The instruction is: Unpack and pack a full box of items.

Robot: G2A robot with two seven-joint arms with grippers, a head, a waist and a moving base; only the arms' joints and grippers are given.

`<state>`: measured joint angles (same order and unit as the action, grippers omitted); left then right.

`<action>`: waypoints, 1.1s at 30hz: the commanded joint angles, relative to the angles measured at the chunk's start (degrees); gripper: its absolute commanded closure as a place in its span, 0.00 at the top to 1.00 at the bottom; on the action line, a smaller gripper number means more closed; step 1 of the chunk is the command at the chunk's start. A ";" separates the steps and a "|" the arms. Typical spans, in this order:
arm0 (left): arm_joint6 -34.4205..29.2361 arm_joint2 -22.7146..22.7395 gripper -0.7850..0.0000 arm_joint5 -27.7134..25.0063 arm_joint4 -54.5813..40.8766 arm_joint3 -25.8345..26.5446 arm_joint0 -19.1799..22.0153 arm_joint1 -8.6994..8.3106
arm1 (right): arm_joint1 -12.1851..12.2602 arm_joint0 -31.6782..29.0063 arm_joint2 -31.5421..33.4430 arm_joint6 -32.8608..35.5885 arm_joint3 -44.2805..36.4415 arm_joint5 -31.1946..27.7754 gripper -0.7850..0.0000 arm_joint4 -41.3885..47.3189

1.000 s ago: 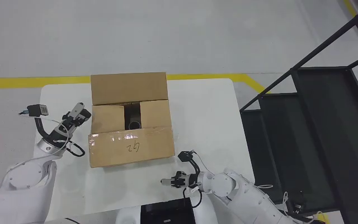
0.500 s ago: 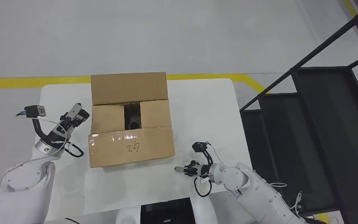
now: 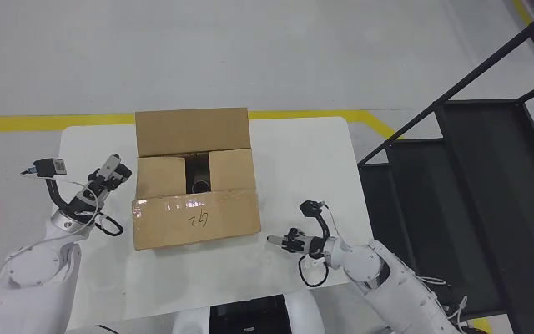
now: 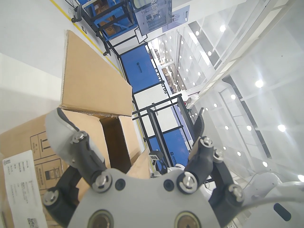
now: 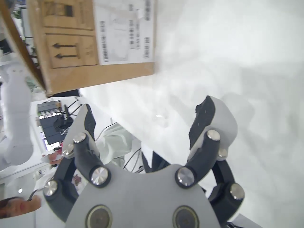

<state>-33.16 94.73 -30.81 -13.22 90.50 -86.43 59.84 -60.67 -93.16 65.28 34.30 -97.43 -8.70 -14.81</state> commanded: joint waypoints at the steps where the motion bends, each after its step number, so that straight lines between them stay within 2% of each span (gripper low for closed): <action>1: 0.10 -0.18 1.00 0.04 -0.02 0.14 -0.05 0.04 | -0.35 0.37 -2.11 0.18 0.27 -0.05 1.00 0.28; 9: -0.29 0.07 1.00 0.04 -0.03 0.15 -0.07 0.03 | -2.76 4.81 -12.26 -1.28 4.94 -0.17 1.00 0.89; 17: -0.46 -0.05 1.00 0.10 -0.43 -0.22 -0.23 0.09 | -4.19 8.13 -16.91 -2.09 10.11 1.22 1.00 -0.41; 22: -0.66 0.10 1.00 -0.10 -0.44 -0.45 -0.07 0.09 | -3.86 8.34 -14.61 -4.41 11.66 2.30 1.00 -1.10; 33: -0.81 0.02 1.00 -0.20 -0.59 -0.74 0.01 0.14 | -1.42 5.16 -4.32 -5.57 10.28 4.04 1.00 -2.69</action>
<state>-34.01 94.65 -30.98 -13.77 89.76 -86.40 59.99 -62.26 -87.77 60.05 28.90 -87.01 -4.75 -17.44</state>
